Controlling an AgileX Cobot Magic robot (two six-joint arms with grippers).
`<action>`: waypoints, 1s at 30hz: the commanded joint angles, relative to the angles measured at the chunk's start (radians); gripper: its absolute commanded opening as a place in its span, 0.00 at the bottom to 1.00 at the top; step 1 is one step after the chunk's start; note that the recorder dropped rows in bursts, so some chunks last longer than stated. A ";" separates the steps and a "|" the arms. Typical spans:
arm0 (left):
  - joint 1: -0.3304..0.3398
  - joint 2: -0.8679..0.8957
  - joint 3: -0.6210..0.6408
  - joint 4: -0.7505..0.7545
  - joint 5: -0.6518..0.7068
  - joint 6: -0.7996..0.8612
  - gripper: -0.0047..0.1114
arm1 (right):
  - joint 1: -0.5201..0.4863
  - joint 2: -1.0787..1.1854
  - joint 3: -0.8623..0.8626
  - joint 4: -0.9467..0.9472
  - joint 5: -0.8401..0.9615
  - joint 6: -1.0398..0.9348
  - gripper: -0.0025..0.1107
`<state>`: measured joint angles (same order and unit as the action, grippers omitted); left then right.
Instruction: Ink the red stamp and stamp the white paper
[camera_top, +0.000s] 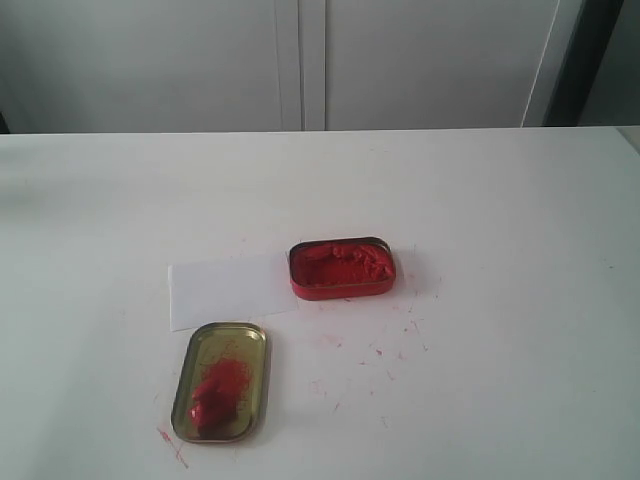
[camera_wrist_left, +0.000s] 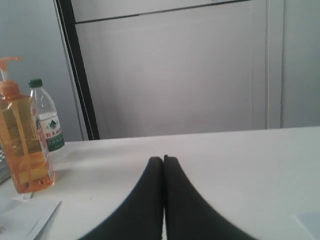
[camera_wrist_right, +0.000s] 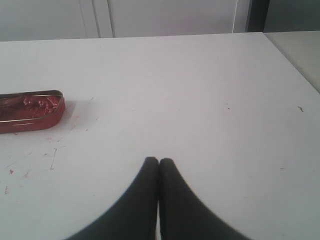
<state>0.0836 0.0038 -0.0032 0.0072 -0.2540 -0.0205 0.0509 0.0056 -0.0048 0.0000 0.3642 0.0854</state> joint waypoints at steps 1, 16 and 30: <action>0.004 -0.004 0.003 0.000 -0.061 -0.006 0.04 | -0.001 -0.006 0.005 0.000 -0.016 0.000 0.02; 0.004 -0.004 -0.194 0.000 0.097 -0.001 0.04 | -0.001 -0.006 0.005 0.000 -0.016 0.000 0.02; 0.004 0.114 -0.416 0.000 0.274 -0.001 0.04 | -0.001 -0.006 0.005 0.000 -0.016 0.000 0.02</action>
<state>0.0836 0.0767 -0.3719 0.0072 -0.0675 -0.0205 0.0509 0.0056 -0.0048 0.0000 0.3642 0.0854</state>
